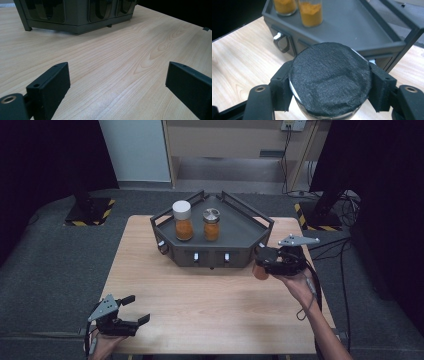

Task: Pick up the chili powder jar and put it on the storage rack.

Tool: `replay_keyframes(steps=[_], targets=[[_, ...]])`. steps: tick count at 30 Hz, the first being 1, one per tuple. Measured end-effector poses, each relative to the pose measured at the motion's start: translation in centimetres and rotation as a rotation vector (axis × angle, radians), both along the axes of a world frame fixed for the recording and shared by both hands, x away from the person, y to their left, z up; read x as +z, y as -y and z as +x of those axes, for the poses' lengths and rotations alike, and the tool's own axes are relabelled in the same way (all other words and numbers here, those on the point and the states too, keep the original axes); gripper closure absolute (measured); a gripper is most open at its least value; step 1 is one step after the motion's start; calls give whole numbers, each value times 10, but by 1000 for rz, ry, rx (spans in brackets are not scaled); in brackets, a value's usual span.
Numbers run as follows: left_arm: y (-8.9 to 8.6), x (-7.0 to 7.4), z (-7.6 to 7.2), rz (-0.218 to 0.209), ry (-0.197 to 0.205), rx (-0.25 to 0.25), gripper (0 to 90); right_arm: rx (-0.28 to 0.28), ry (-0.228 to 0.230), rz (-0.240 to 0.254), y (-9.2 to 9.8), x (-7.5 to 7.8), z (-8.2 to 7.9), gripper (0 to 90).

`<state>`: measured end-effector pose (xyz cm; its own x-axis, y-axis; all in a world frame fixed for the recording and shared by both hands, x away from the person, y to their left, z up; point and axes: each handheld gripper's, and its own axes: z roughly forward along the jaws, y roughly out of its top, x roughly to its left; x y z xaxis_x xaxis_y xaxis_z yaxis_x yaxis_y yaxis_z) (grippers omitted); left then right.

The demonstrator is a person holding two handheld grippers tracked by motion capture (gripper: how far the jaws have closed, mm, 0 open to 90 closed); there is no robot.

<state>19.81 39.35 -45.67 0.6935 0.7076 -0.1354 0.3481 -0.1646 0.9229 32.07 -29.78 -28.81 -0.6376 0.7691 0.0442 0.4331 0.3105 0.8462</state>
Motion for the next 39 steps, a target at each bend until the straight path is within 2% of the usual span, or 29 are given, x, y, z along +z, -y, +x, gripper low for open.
replay_keyframes(steps=[13,19,39], targets=[[-1,0,0,-4,0,0,48,-1,12,-3,-18,21,29,331],[0,0,1,-2,-2,-2,48,4,10,-19,-30,29,40,332],[-1,-1,0,-7,0,-2,48,-8,0,-29,-60,46,82,338]])
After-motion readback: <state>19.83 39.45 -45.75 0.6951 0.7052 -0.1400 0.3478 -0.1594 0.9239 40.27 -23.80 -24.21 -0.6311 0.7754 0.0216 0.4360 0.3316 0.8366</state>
